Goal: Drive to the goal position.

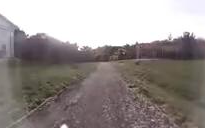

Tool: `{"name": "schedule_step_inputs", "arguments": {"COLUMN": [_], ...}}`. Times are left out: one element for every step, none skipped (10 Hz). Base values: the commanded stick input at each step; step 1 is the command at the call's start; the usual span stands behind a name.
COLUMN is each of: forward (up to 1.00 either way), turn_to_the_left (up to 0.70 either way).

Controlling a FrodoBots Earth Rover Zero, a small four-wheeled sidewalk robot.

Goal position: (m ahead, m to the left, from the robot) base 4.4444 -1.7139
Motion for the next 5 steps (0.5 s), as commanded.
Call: {"name": "schedule_step_inputs", "arguments": {"forward": [0.70,0.70,0.70,0.70,0.70], "turn_to_the_left": [0.00,0.00,0.00,0.00,0.00]}}
